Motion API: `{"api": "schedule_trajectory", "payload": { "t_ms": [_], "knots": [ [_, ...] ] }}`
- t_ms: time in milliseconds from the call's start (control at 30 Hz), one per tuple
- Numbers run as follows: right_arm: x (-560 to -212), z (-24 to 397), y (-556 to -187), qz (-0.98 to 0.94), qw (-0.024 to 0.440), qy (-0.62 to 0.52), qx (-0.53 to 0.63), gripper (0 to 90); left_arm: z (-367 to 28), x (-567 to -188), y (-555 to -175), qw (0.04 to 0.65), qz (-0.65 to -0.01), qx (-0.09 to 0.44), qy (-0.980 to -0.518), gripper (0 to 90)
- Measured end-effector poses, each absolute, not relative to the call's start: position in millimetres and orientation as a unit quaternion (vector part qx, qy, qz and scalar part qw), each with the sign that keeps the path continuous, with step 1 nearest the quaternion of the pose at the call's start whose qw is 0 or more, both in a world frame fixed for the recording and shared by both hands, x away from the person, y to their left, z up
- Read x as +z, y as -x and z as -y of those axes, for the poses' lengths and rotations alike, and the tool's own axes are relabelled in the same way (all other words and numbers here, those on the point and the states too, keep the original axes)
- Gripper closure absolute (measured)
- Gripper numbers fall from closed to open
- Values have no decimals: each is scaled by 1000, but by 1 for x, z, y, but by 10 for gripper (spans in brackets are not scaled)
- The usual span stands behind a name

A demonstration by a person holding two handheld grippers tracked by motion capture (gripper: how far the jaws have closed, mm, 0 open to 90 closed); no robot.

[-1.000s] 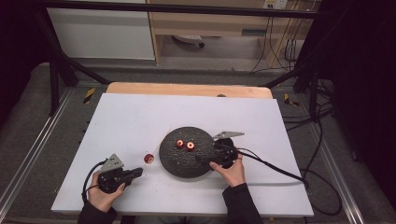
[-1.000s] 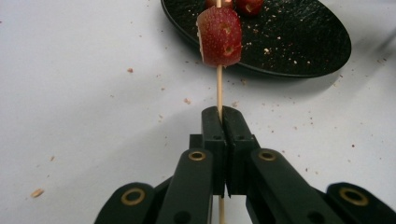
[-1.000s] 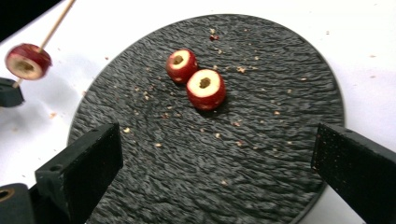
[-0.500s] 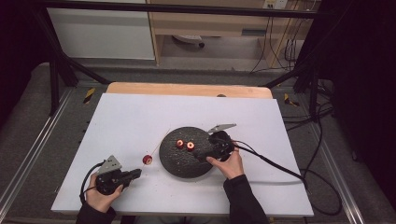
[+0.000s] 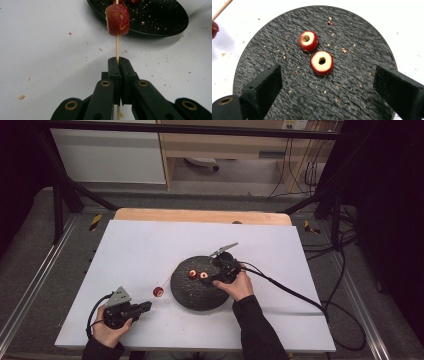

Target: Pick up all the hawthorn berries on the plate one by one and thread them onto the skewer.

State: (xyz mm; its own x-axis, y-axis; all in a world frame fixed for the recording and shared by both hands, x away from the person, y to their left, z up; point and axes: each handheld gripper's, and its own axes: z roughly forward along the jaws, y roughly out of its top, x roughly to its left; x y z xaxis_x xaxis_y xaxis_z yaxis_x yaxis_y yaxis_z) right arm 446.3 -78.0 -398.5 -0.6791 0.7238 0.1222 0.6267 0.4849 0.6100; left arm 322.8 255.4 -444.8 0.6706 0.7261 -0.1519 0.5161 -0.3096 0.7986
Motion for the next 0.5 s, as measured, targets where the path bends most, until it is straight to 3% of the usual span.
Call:
{"api": "schedule_trajectory", "payload": {
  "t_ms": [500],
  "knots": [
    [-401, 54, -470, -882, 51, -380, 273, 306, -256, -445, -323, 441, -388, 117, -801, 885]
  ]
}}
